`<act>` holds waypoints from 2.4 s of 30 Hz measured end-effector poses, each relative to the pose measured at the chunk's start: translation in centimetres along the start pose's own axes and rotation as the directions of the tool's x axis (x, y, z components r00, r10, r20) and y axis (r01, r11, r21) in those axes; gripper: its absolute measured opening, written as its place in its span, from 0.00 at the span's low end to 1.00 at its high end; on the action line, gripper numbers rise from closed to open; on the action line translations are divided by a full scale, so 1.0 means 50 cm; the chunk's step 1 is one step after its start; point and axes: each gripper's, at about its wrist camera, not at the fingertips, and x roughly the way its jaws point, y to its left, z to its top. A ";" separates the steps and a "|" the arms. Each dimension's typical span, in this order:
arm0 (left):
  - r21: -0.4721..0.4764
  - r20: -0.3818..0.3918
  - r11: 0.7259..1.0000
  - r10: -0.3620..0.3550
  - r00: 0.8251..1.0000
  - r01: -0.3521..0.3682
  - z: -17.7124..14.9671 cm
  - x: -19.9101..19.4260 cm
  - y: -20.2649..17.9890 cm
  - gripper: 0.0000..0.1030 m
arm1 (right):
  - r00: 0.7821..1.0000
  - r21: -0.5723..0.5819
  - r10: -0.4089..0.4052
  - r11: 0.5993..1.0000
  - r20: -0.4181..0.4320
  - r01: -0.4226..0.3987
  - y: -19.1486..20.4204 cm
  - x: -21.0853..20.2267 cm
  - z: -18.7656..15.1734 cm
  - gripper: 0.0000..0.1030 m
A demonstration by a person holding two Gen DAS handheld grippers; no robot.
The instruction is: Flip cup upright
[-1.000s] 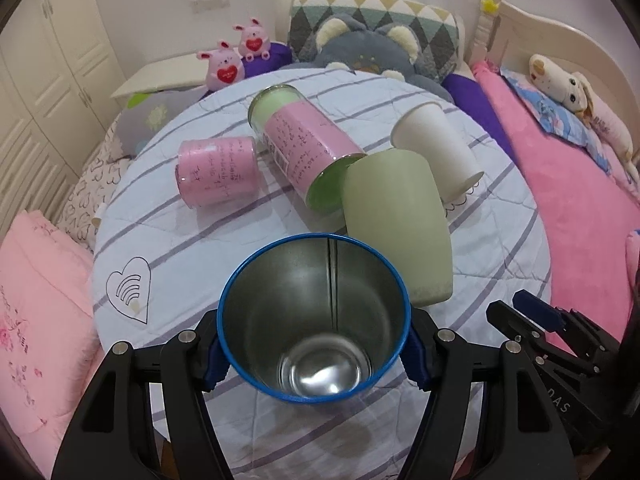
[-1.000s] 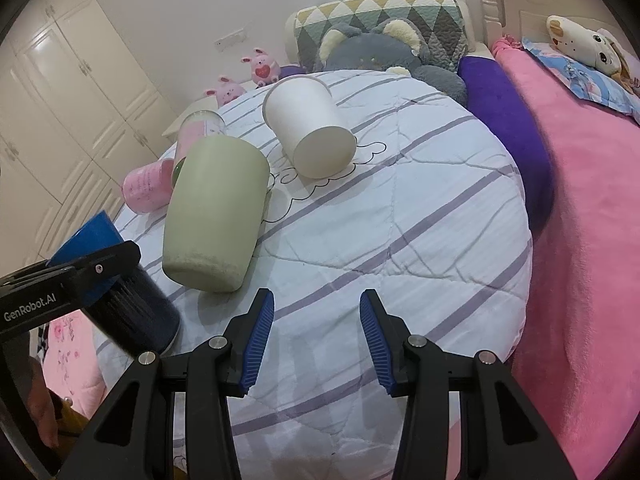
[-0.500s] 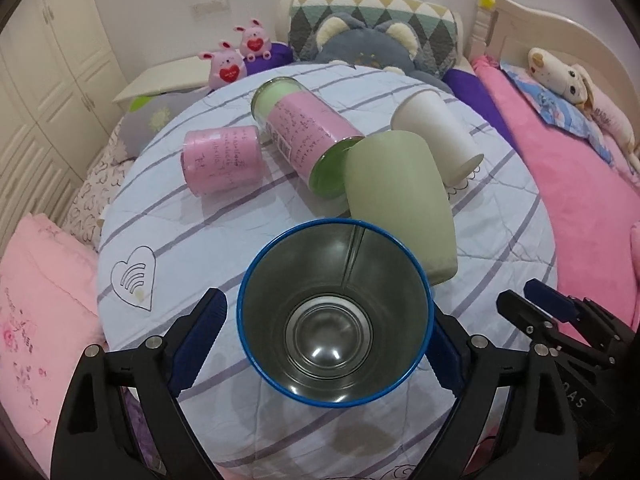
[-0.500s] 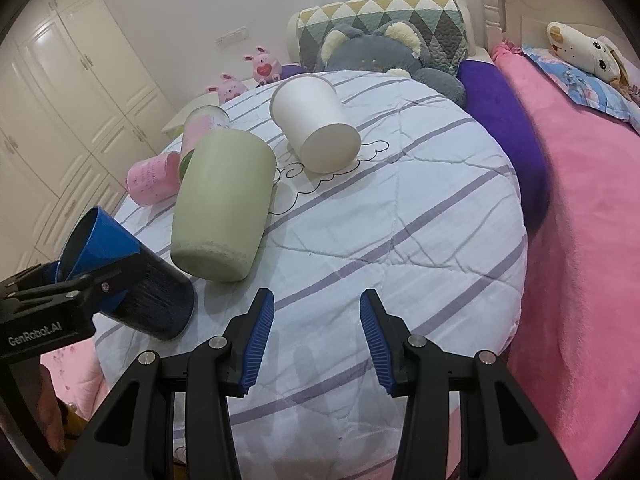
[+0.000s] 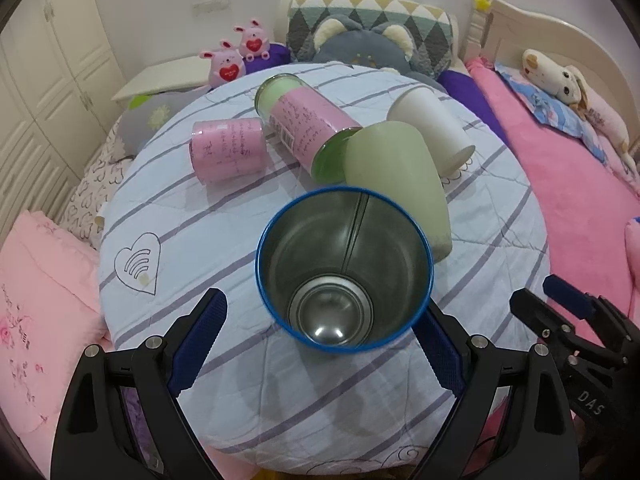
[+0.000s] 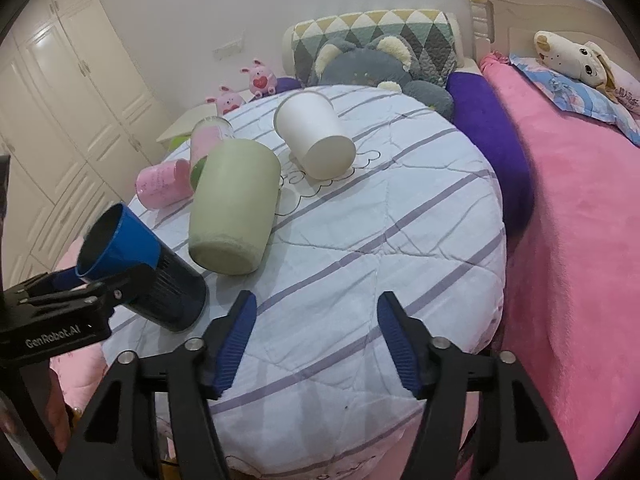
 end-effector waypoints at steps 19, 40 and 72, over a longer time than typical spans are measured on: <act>0.055 0.028 0.998 -0.014 1.000 0.012 -0.103 -0.038 0.024 0.91 | 0.994 0.015 -0.079 0.997 0.069 0.079 0.061 -0.066 -0.081 0.65; 0.118 0.388 0.993 -0.034 0.921 -0.013 -0.176 -0.088 0.018 0.91 | 0.907 -0.078 -0.125 0.982 0.402 0.170 0.124 -0.121 -0.173 0.65; 0.102 0.518 0.994 -0.028 0.855 -0.029 -0.204 -0.064 0.011 0.91 | 0.874 -0.049 -0.111 0.987 0.472 0.151 0.089 -0.100 -0.195 0.65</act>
